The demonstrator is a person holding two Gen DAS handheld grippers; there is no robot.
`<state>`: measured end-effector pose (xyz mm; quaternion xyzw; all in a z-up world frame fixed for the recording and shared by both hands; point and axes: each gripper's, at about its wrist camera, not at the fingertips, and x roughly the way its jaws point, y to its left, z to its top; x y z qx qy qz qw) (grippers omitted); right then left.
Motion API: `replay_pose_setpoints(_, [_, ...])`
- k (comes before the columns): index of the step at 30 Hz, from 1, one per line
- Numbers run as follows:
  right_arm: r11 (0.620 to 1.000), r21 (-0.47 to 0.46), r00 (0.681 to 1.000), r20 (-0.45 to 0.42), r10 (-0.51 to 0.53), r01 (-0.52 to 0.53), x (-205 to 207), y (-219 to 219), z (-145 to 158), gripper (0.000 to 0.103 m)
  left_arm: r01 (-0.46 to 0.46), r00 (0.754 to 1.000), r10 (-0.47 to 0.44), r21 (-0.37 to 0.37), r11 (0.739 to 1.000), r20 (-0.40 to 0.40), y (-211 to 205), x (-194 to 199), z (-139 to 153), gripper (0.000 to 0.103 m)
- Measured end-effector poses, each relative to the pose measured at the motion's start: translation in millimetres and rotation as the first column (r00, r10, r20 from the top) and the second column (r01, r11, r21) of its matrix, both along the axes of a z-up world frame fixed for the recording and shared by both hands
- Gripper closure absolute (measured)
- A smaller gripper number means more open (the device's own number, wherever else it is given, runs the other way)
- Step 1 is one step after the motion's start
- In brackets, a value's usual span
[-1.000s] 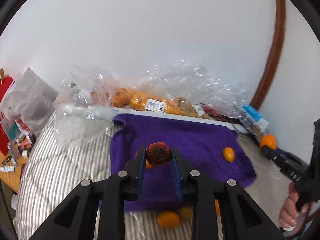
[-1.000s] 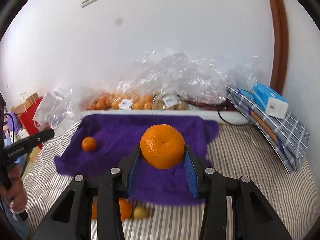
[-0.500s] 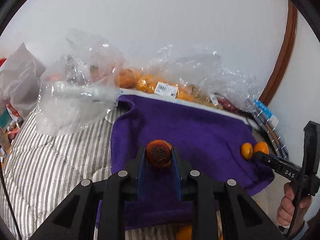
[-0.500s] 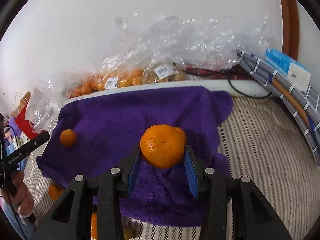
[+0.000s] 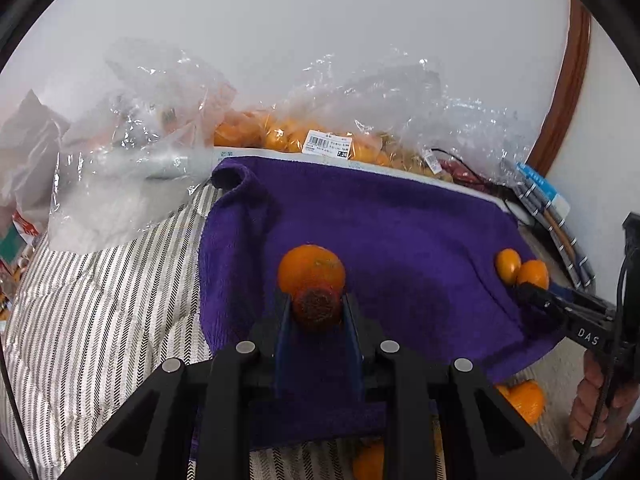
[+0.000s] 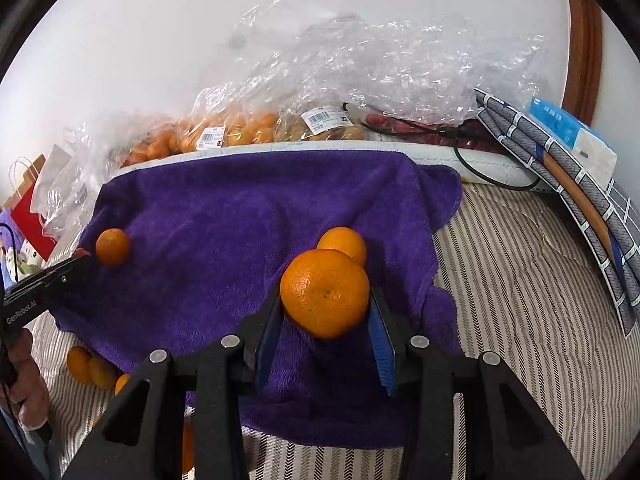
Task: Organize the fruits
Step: 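Carry both fruits onto the purple towel and open both grippers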
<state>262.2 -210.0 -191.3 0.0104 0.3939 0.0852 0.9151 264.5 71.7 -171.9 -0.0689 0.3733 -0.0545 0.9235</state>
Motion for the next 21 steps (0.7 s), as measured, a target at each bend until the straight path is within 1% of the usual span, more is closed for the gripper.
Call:
replay_pose_setpoints(3, [0.999, -0.049, 1.0, 0.016, -0.003, 0.004, -1.1, 5.1, -1.9, 0.061, -0.001, 1.0, 0.001, 0.027, 1.0, -0.007, -4.4, 1.0, -2.4, 0.079])
replay_pose_setpoints(7, [0.998, -0.07, 1.0, 0.012, 0.009, -0.009, -1.9, 8.8, -4.2, 0.061, -0.012, 1.0, 0.013, 0.045, 0.999, -0.024, -5.8, 2.5, -5.8, 0.079])
replay_pose_setpoints(11, [0.996, -0.088, 1.0, 0.009, 0.007, -0.007, -2.1, 11.0, -5.7, 0.061, -0.014, 1.0, 0.016, 0.065, 0.998, -0.02, -7.8, 2.0, -6.3, 0.079])
replay_pose_setpoints(15, [0.996, -0.091, 1.0, 0.005, -0.001, 0.002, -1.6, 10.0, -6.1, 0.057, -0.015, 1.0, 0.016, 0.072, 0.997, -0.023, -8.7, 3.3, -7.5, 0.079])
replay_pose_setpoints(16, [0.996, -0.091, 1.0, 0.007, -0.005, 0.006, -1.4, 9.6, -5.9, 0.055, -0.015, 1.0, 0.016, 0.072, 0.997, -0.024, -8.6, 3.2, -7.4, 0.079])
replay_pose_setpoints(21, [0.997, -0.08, 0.999, 0.037, -0.019, 0.022, -4.7, 6.5, -1.4, 0.049, -0.011, 1.0, 0.013, 0.066, 0.998, -0.026, -8.3, 4.7, -7.2, 0.079])
